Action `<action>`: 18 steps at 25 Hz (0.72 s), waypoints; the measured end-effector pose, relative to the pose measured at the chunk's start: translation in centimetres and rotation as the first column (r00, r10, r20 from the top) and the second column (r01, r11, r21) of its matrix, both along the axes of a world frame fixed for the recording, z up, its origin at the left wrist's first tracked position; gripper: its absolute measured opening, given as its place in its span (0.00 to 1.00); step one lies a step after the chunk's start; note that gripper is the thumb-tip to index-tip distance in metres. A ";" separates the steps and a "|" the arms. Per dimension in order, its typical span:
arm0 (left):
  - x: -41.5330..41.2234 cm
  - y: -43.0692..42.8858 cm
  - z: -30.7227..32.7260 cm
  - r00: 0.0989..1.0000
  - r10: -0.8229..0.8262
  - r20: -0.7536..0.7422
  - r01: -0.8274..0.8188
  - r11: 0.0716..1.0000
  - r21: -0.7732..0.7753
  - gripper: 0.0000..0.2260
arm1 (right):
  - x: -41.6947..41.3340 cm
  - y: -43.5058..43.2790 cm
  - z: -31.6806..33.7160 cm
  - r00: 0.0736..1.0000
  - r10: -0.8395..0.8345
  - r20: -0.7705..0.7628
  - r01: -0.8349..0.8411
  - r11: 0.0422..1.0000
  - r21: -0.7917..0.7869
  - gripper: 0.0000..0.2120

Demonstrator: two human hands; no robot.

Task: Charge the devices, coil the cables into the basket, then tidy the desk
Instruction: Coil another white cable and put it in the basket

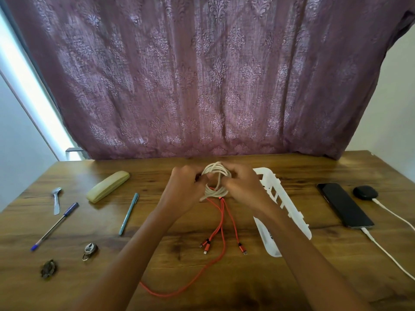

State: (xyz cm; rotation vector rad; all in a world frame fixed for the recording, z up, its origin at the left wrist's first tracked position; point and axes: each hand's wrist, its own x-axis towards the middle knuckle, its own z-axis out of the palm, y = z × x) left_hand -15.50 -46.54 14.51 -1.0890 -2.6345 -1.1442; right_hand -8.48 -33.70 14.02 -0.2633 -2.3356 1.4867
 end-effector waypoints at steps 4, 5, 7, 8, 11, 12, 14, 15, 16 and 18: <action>0.2 0.2 0.2 1.000 0.002 0.011 -0.002 1.000 0.021 0.16 | -0.2 -0.3 0.1 0.992 -0.117 -0.040 0.099 0.943 -0.317 0.20; 0.2 0.2 0.2 1.000 0.005 0.011 -0.005 1.000 0.020 0.16 | -0.5 -0.2 -0.1 0.989 -0.146 -0.037 0.123 0.923 -0.365 0.23; 0.1 0.4 0.4 1.000 0.011 0.017 -0.011 1.000 0.013 0.13 | -0.7 -0.2 -0.5 0.986 -0.156 -0.066 0.119 0.915 -0.385 0.31; 0.0 0.4 0.5 1.000 0.013 0.023 -0.014 1.000 0.014 0.12 | -0.7 -0.3 -0.5 0.983 -0.148 -0.105 0.101 0.927 -0.362 0.34; -0.3 0.2 1.2 1.000 0.003 0.023 -0.004 0.999 0.037 0.10 | 0.0 0.0 -0.2 0.949 -0.049 -0.312 0.007 0.991 -0.134 0.35; -0.4 0.1 1.5 1.000 -0.008 0.019 0.007 0.999 0.046 0.09 | 0.2 0.2 -0.2 0.934 -0.014 -0.357 0.006 1.000 -0.023 0.33; -0.4 0.0 1.8 0.999 -0.038 0.018 0.037 0.998 0.052 0.08 | 0.2 0.6 -0.1 0.913 0.020 -0.406 0.072 0.975 0.209 0.24; -0.2 0.1 1.7 0.999 -0.048 0.025 0.046 0.998 0.052 0.09 | 0.2 0.6 -0.1 0.902 0.025 -0.432 0.133 0.934 0.331 0.20; -0.1 0.2 1.6 0.998 -0.048 0.041 0.046 0.997 0.059 0.09 | 0.2 0.6 -0.1 0.888 0.025 -0.459 0.207 0.870 0.448 0.17; 0.2 0.3 1.4 0.996 -0.035 0.084 0.027 0.994 0.102 0.09 | 0.1 0.3 0.0 0.860 0.026 -0.510 0.346 0.705 0.619 0.09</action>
